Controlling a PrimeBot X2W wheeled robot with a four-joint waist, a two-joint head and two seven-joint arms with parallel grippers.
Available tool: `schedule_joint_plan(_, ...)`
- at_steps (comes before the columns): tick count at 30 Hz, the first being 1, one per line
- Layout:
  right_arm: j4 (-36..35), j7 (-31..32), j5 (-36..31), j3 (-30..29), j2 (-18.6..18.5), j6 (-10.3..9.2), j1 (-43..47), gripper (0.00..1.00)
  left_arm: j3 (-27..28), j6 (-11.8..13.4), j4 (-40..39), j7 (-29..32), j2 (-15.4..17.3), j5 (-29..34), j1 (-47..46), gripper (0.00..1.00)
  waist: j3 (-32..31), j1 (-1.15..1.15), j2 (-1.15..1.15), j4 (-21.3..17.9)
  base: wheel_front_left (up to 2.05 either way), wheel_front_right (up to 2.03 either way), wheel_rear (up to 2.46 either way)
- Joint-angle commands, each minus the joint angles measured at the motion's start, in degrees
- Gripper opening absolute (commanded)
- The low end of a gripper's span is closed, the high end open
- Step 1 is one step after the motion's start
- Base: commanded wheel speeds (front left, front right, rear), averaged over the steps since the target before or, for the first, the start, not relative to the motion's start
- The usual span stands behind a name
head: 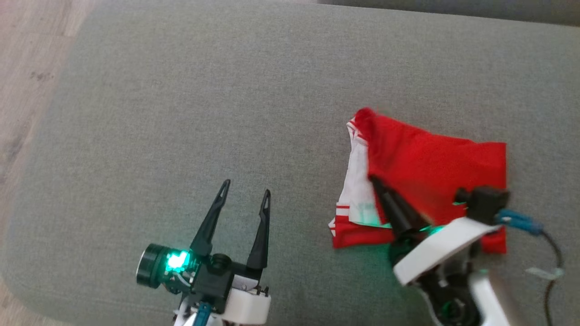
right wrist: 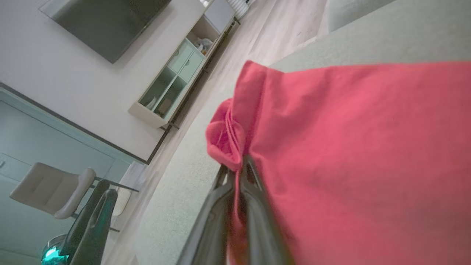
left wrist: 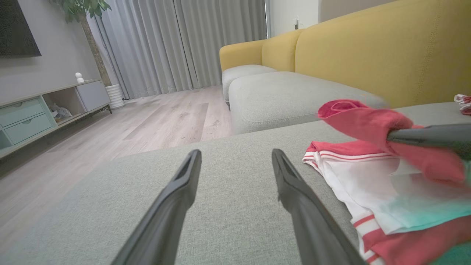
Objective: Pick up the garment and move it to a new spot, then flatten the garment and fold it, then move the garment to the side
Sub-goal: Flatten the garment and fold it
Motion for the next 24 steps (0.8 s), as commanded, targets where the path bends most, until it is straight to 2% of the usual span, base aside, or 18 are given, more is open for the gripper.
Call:
schedule_joint_plan(1, -0.57, -1.32, 0.72, 3.41, 0.31, -0.04, -2.28, 0.5, 2.44, -0.42, -1.39, -0.29, -0.29, 0.79, -0.3, 1.0, -0.39, 0.0, 0.0, 0.13, 0.0, 0.0, 0.0)
schedule_joint_plan(2, 0.44, -1.79, 0.9, 4.23, 0.31, -0.04, -2.35, 1.0, 2.54, -0.56, -1.29, -0.29, -0.33, 0.87, -0.17, 1.0, -0.65, 0.0, 0.0, 0.14, 0.0, 0.0, 0.0)
schedule_joint_plan(7, 1.29, -5.24, 1.91, 5.53, 0.32, -0.04, -2.34, 1.0, 3.3, -0.77, -1.05, -0.29, -0.38, 1.07, 0.44, 1.0, -2.18, 0.0, 0.0, -0.31, 0.0, 0.0, 0.0)
schedule_joint_plan(9, 0.49, -7.95, 1.3, 3.99, 0.32, -0.04, -2.05, 1.0, 4.04, -0.53, -1.29, -0.29, -0.54, 0.84, 1.15, 1.0, -3.18, 0.0, 0.0, -0.85, 0.0, 0.0, 0.0)
schedule_joint_plan(13, -0.82, -13.55, -4.5, -1.33, 0.12, -0.04, -1.11, 1.0, 6.05, -0.4, -1.89, -0.29, -1.03, -0.47, 2.98, 1.0, -5.57, 0.0, 0.0, -2.4, 0.0, 0.0, 0.0)
schedule_joint_plan(16, -0.69, -19.14, -9.8, -4.92, -1.91, -0.04, -0.15, 1.0, 8.37, 0.11, -2.96, -0.29, -1.55, -1.6, 4.63, 1.0, -7.67, 0.0, 0.0, -3.83, 0.0, 0.0, 0.0)
schedule_joint_plan(20, 3.47, -26.13, -14.13, -8.59, -4.1, -0.04, 2.13, 1.0, 11.11, -0.63, -4.07, -0.29, -2.15, -3.67, 7.91, 1.0, -11.2, 0.0, 0.0, -5.48, 0.0, 0.0, 0.0)
schedule_joint_plan(24, 8.26, -28.68, -19.59, -9.93, -5.49, -0.04, 4.71, 1.0, 12.94, -1.84, -3.57, -0.29, -2.02, -4.16, 11.32, 1.0, -14.06, 0.0, 0.0, -6.77, 0.0, 0.0, 0.0)
